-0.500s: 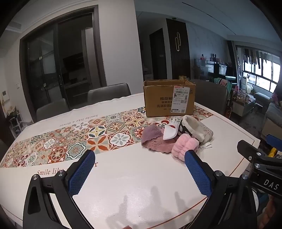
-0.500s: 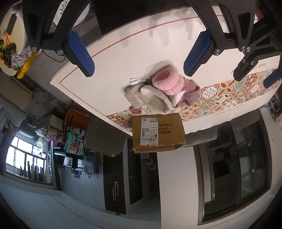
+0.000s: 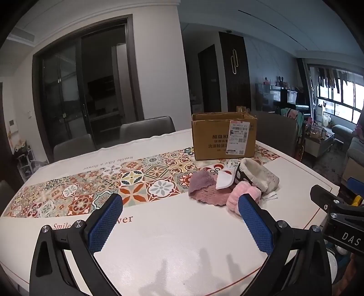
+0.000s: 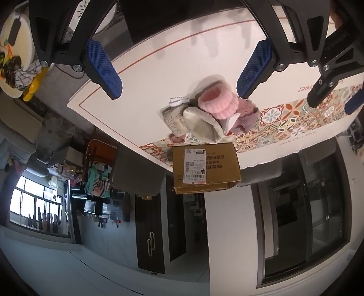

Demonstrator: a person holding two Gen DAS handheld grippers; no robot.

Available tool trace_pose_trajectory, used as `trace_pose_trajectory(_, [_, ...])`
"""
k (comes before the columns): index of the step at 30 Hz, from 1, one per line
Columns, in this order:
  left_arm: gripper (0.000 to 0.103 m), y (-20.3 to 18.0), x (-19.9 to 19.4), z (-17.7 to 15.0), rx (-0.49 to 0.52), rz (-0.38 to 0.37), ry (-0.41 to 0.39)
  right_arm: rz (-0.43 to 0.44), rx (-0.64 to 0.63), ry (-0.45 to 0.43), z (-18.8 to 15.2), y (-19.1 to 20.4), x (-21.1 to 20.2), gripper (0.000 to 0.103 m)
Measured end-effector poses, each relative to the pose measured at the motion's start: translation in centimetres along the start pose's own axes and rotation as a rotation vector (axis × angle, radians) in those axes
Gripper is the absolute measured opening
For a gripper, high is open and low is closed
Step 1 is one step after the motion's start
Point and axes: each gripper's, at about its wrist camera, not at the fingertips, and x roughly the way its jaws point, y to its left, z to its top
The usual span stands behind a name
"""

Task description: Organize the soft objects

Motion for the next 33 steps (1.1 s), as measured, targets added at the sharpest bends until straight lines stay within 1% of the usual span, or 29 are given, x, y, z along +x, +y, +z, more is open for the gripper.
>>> trace_pose_trajectory(2, [0.103, 0.0, 0.03, -0.02, -0.001, -0.002, -0.001, 0.0, 0.002, 0.0, 0.05, -0.04, 0.27, 0.103])
trace_pose_trajectory(3, [0.103, 0.02, 0.02, -0.03, -0.002, -0.002, -0.003, -0.001, 0.002, -0.012, -0.65, 0.3, 0.03, 0.103])
trace_pose_trajectory(15, [0.103, 0.09, -0.52, 0.13, -0.003, 0.005, -0.026, 0.001, 0.005, -0.015, -0.61, 0.19, -0.07, 0.103])
trace_pose_trajectory(33, [0.103, 0.09, -0.63, -0.04, -0.003, 0.002, -0.024, 0.002, 0.006, -0.018, -0.58, 0.19, -0.14, 0.103])
